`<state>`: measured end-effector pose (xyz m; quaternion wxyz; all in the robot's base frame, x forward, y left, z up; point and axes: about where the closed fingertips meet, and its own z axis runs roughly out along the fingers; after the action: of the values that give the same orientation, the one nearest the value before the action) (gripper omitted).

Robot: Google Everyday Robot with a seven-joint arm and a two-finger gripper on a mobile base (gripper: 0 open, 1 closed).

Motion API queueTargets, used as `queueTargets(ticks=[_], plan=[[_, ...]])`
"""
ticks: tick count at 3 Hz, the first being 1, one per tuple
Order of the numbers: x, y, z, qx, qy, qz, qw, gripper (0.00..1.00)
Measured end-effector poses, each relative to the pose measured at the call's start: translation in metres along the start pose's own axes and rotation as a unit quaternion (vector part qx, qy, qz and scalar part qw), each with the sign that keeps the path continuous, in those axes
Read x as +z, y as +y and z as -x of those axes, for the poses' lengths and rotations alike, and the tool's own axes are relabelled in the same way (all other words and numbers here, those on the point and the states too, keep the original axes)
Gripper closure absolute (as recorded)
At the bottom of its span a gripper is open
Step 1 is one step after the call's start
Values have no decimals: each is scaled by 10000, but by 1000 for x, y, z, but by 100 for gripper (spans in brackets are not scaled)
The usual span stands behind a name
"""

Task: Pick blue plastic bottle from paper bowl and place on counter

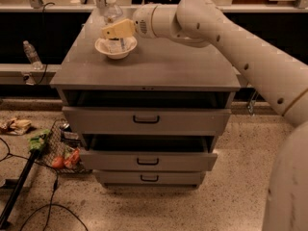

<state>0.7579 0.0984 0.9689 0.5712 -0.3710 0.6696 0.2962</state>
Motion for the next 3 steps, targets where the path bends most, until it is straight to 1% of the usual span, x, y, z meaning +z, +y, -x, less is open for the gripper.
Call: queueTargets(ticks=[1, 2, 3], plan=[[31, -11, -12, -60, -35, 68, 10000, 0], [54, -22, -19, -134, -69, 156, 9998, 18], [70, -22, -28, -45, -121, 317, 9994, 41]])
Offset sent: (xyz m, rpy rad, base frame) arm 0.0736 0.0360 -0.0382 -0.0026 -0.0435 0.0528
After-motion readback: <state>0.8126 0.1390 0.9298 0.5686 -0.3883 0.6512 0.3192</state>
